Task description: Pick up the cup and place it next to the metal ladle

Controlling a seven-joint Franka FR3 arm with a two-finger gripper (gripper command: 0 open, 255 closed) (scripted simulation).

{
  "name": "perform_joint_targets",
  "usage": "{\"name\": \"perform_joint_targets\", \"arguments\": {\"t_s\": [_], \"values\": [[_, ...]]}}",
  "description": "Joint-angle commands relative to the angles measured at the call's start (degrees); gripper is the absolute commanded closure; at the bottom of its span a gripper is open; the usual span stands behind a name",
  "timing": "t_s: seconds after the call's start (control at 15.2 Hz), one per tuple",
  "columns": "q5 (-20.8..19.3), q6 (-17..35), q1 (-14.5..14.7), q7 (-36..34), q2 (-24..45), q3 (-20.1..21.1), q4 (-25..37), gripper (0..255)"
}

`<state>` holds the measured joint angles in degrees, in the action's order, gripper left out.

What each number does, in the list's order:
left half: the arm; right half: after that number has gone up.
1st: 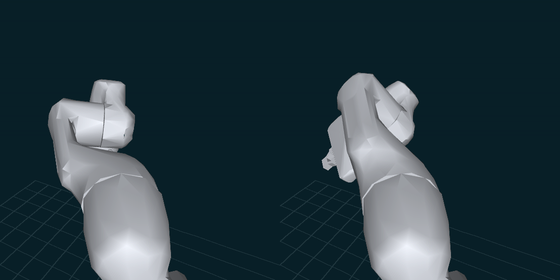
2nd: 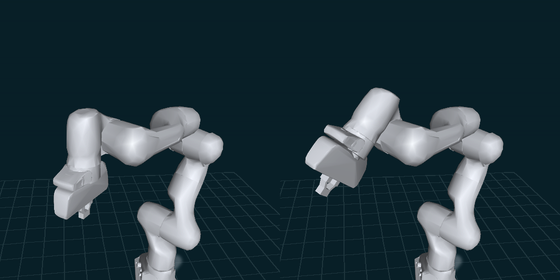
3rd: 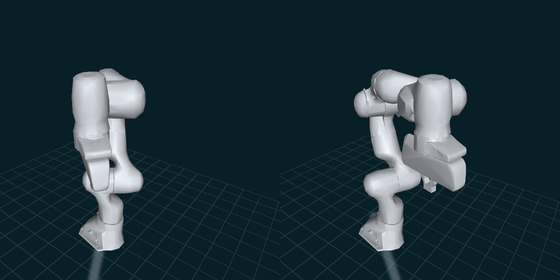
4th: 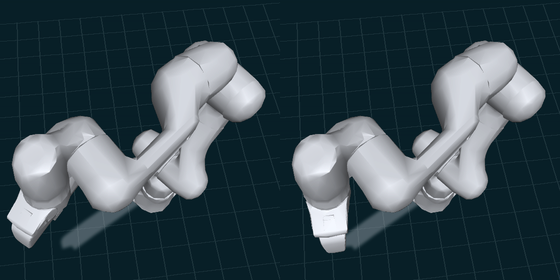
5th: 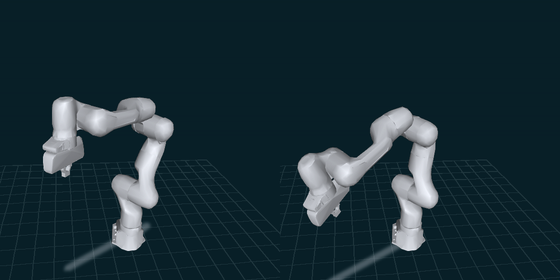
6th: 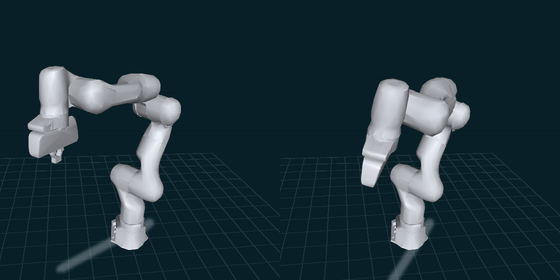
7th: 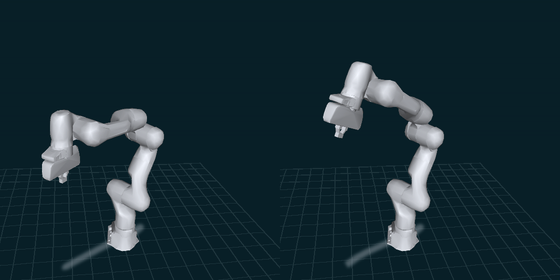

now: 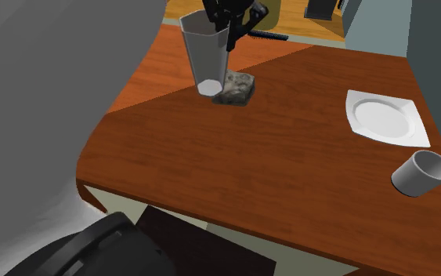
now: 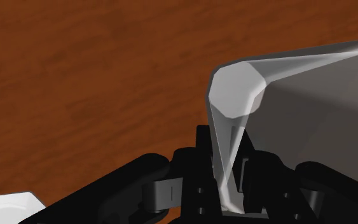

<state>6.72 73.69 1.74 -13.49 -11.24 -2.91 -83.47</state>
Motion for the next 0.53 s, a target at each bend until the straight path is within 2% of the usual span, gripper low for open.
{"name": "perform_joint_targets", "arguments": {"t_s": [0.0, 0.4, 0.46], "values": [[0.13, -2.02, -0.02, -0.11, 1.28, -0.12, 3.31, 255], [0.61, -7.75, -0.08, -0.6, 5.26, -0.4, 13.02, 255], [0.57, -6.64, 0.56, -2.01, 4.39, 0.52, 11.22, 255]]}}
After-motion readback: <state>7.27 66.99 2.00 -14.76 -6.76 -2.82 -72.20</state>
